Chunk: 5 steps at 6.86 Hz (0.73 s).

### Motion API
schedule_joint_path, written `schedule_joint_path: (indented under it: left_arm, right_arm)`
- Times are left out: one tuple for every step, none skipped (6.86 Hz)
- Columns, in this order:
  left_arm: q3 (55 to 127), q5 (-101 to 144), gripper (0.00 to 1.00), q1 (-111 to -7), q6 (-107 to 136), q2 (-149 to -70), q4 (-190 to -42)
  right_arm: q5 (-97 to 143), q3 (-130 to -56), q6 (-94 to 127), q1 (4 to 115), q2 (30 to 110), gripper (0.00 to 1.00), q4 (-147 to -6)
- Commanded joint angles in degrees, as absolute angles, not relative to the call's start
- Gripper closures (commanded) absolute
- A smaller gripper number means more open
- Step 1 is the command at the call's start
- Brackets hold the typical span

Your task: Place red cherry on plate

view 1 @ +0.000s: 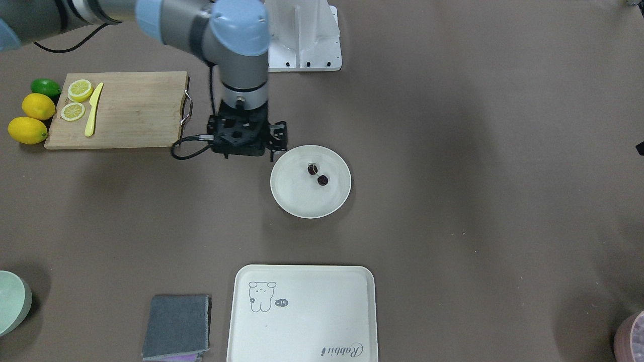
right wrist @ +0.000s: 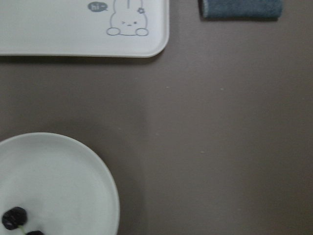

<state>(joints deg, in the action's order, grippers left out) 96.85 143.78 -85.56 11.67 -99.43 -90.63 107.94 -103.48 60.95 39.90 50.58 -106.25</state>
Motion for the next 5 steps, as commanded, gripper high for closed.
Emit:
schedule_joint_path:
  left_arm:
    - [98.2, 143.2, 0.01, -85.6, 13.2, -99.1, -90.1]
    - [98.2, 143.0, 0.01, -85.2, 12.7, -99.1, -90.1]
    - [98.2, 142.9, 0.01, -84.8, 12.7, -99.6, -90.1]
    - [98.2, 142.1, 0.01, -83.9, 10.8, -99.8, -90.1]
    - [98.1, 141.7, 0.01, -83.8, 6.6, -99.7, -90.0]
  right_arm:
    - [118.2, -113.9, 41.9, 54.5, 65.2, 0.00, -106.7]
    - [120.4, -114.9, 33.2, 60.7, 70.2, 0.00, -106.8]
    - [123.9, -114.9, 26.5, 66.0, 74.2, 0.00, -106.6]
    - [127.0, -114.6, 16.7, 72.5, 78.7, 0.00, -106.9]
    - [128.7, -113.2, 7.0, 78.5, 83.6, 0.00, -106.6]
